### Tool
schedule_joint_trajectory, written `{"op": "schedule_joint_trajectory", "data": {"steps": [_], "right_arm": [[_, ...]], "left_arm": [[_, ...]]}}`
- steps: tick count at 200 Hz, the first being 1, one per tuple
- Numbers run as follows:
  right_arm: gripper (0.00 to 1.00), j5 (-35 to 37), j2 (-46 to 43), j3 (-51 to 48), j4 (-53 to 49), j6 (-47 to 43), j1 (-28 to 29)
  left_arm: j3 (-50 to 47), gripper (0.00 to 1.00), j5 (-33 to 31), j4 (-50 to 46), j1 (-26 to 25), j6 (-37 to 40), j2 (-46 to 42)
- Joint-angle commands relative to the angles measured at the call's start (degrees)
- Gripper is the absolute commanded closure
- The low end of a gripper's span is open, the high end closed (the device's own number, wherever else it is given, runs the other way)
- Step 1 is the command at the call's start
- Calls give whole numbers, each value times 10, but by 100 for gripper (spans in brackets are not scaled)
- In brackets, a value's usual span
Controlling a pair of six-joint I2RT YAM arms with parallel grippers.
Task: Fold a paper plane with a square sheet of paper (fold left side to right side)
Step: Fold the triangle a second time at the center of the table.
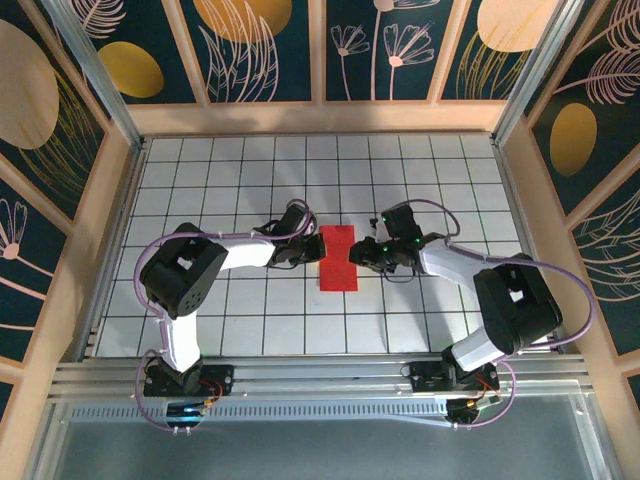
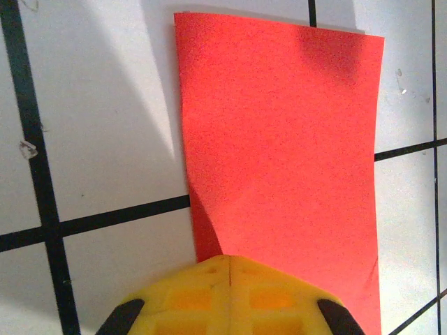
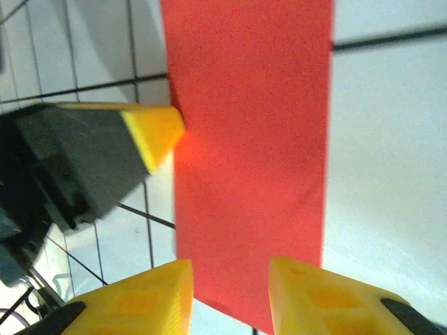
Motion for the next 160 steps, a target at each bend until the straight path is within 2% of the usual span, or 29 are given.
{"op": "schedule_joint_trajectory", "data": {"steps": [1, 34, 88, 160], "right_arm": [[63, -17, -8, -36, -37, -5, -1], [58, -30, -9, -61, -31, 7, 7], [58, -17, -17, -66, -21, 18, 14], [65, -25, 5, -64, 1, 22, 20]], "left_arm": [[-16, 100, -10, -41, 2, 2, 13], [-19, 100, -10, -40, 2, -1, 11], [-20, 100, 17, -10, 2, -2, -22], [-20, 99, 23, -33, 2, 4, -89]]}}
